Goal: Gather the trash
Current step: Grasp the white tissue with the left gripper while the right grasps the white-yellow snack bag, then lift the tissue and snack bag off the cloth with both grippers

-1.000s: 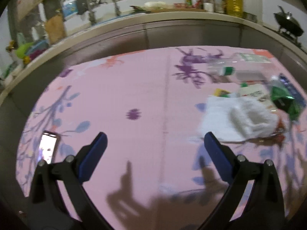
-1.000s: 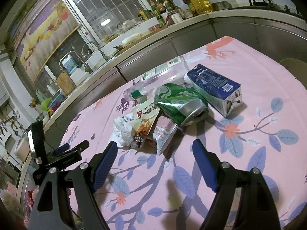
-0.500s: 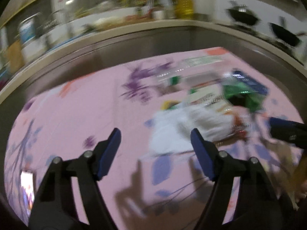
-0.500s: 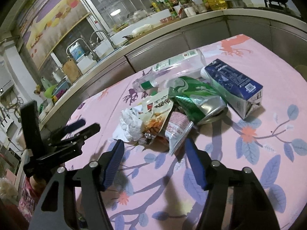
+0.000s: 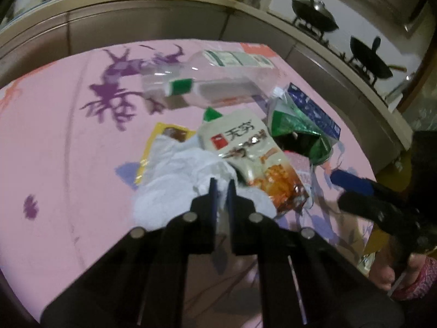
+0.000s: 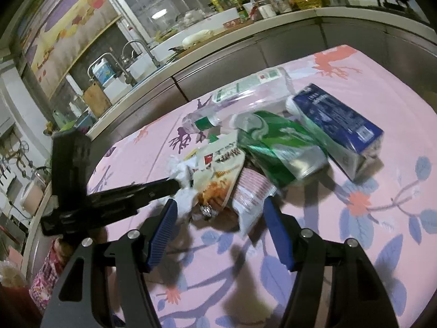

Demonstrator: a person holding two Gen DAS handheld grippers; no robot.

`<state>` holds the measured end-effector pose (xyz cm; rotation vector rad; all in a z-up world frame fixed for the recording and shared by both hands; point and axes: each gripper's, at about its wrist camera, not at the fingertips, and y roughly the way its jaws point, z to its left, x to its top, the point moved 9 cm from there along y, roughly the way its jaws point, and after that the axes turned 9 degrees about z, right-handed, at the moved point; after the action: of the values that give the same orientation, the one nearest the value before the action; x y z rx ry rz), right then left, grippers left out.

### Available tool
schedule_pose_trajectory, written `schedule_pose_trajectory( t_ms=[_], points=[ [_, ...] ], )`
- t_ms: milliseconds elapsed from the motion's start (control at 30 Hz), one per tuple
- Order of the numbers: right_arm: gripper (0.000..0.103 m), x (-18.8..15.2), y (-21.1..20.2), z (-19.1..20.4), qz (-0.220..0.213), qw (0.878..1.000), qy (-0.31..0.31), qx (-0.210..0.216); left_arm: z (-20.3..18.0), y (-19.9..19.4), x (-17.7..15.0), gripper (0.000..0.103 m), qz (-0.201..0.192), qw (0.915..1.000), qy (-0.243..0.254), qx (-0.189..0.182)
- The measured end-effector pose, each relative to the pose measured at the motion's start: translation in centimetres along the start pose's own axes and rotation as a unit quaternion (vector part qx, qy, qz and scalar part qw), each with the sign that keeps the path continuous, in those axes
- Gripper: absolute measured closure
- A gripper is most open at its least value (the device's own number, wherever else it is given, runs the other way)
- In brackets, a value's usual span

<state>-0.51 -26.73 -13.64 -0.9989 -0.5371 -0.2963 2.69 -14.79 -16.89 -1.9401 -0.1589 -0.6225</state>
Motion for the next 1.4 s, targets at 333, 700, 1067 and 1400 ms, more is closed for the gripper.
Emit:
schedule_pose_trajectory(
  t_ms=[333, 700, 1067, 1400],
  points=[
    [0.05, 1.5, 4.5, 1.6, 0.024, 0.995, -0.079, -0.064, 5.8, -4.9, -3.3, 0.096, -0.029, 0.9804, -0.023, 0.193],
    [0.072, 0.6, 6.7, 1.1, 0.044, 0.99, -0.093, -0.1, 6.4, -4.1, -3.4, 0.096, -0.021, 0.9692, -0.023, 0.244],
    [0.082, 0.6, 6.1, 1.9, 0.028, 0.993, -0.083, -0.082, 6.9, -3.7, -3.6, 0.096, -0.019, 0.9699, -0.03, 0.241],
    [0.082, 0.5, 5.9, 1.8, 0.026, 0.995, -0.069, -0.07, 7.1, -3.6, -3.8, 0.096, -0.017, 0.9697, -0.033, 0.242]
  ],
)
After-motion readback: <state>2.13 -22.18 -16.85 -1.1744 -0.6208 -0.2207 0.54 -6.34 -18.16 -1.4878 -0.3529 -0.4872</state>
